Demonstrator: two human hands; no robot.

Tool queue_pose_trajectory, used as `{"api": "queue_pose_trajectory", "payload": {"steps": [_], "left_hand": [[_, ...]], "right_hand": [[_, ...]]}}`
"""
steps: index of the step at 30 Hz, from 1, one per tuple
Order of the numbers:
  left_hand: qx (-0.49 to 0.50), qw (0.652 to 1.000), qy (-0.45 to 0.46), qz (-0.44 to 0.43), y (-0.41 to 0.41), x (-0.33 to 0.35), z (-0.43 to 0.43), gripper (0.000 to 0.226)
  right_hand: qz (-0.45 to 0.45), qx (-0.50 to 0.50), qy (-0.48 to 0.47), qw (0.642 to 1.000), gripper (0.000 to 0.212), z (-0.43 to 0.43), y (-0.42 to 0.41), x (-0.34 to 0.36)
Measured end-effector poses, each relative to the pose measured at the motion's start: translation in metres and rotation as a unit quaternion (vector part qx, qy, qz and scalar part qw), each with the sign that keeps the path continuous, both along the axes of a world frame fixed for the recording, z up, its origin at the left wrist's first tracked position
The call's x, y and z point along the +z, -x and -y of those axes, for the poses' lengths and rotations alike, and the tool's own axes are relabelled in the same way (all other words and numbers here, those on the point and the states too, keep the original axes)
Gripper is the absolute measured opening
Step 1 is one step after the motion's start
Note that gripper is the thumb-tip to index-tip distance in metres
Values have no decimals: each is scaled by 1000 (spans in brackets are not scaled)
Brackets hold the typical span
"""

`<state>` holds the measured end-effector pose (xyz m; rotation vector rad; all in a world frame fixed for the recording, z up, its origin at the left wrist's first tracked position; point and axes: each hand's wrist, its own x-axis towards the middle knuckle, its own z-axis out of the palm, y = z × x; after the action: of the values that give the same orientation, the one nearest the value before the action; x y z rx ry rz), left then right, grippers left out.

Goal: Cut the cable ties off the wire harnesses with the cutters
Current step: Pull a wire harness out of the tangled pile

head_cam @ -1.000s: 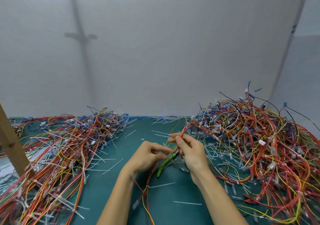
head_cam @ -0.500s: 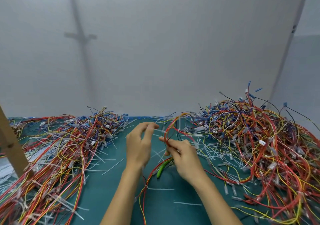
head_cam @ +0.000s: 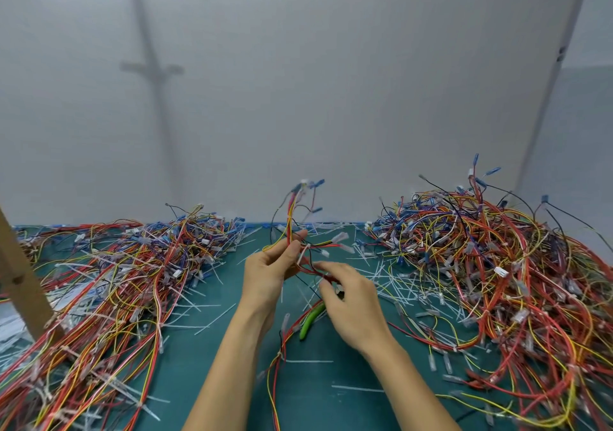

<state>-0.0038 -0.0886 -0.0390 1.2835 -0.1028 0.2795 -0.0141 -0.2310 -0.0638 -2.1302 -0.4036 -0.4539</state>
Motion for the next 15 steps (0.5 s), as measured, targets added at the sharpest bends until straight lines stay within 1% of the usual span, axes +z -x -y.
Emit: {"api": "queue_pose_trajectory", "payload": {"steps": [4,6,8,12,14,15], "left_hand": [[57,998,-19,11,-2,-3,-6,10],[59,997,-41,24,-2,-4,-8,7],[51,995,-72,41,-2,-4,-6,9],[50,986,-133,84,0,-2,4,23],[46,981,-167,93,-1,-3,9,27],[45,978,-181,92,-1,-3,11,28]], "right_hand": [[-5,-44,-109,993,23,5,1,6],[-11,-47,-173,984,21,5,2,8],[13,-56,-215,975,18,5,4,12],[159,-113,-198,961,9,2,9,16],[194,-117,-201,953,5,1,11,19],[193,-110,-202,954,5,-1,12,20]]}}
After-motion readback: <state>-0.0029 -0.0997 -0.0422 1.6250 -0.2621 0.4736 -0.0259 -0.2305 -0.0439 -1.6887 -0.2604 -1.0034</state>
